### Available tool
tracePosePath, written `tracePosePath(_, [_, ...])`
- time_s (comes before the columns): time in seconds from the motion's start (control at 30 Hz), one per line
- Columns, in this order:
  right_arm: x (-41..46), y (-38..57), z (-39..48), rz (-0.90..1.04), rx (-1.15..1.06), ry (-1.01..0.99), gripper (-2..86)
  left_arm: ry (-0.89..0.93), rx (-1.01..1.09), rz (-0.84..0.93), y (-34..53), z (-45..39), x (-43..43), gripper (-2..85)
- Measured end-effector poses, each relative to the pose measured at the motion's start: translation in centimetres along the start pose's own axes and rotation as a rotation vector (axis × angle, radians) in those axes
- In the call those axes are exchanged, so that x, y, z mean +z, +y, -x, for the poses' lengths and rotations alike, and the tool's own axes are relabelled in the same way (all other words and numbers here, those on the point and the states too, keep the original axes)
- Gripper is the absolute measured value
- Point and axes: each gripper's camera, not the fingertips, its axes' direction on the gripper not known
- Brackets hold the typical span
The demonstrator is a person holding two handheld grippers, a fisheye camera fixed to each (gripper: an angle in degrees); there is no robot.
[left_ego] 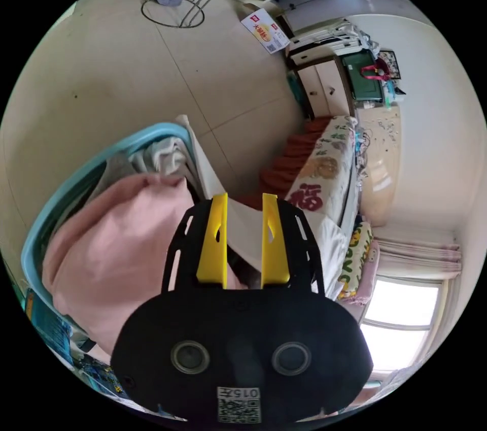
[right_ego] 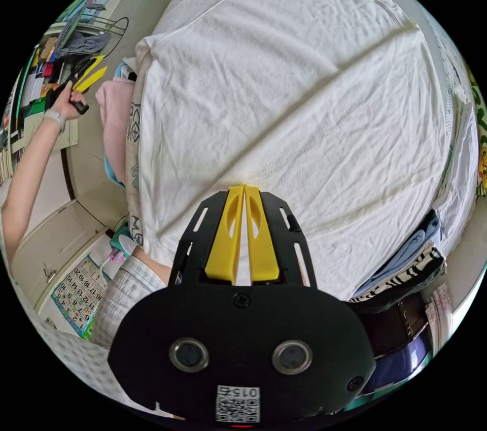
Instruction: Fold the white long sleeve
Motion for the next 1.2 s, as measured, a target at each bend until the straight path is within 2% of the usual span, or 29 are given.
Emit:
tracePosePath(0.2, [-0.2,-0.5,1.6,0.075,0.026,0.019,-0.4,-0.223,-0.046,0.113,-4.8,1.1,6.0,10.9])
tracePosePath(0.33, [-0.4,-0.2,1.2,0.097,0.054,-0.036,-0.5,-0.221,-0.118,0.118,-5.5,2.4,7.6,7.1])
tracePosePath(0.4, [-0.5,0.1,1.1,0.113,0.079,-0.059,-0.5,-0.194,-0.146,0.14,-5.4,2.8,8.2,1.4])
tracePosePath(0.53, [-0.7,1.0,1.6,0.12,0.089,-0.037,-0.5,-0.158,-0.102,0.164,-5.0,2.0,7.9,-0.3])
tracePosePath(0.73, [-1.2,3.9,0.7,0.069,0.11,-0.092,-0.4,0.02,0.208,-0.004,-1.4,-5.6,2.5,-0.6])
tracePosePath(0.87, [-1.4,6.5,-1.0,0.019,0.127,-0.178,-0.3,0.226,0.618,-0.062,6.5,-17.3,-3.1,-0.6])
tracePosePath(0.93, [-1.5,8.0,-2.0,-0.019,0.139,-0.24,0.0,0.28,0.792,-0.031,11.8,-22.8,-4.6,-0.6])
tracePosePath(1.03, [-2.9,11.7,-5.1,-0.148,0.193,-0.48,1.5,0.355,0.991,0.076,21.4,-29.3,-5.0,-0.5])
tracePosePath(1.13, [-5.3,16.9,-9.5,-0.334,0.244,-0.672,6.1,0.299,1.076,0.222,30.7,-31.8,-2.0,-0.4])
tracePosePath(1.2, [-5.5,21.2,-13.9,-0.414,0.35,-0.758,8.7,0.138,1.119,0.354,37.5,-31.7,2.5,-0.4])
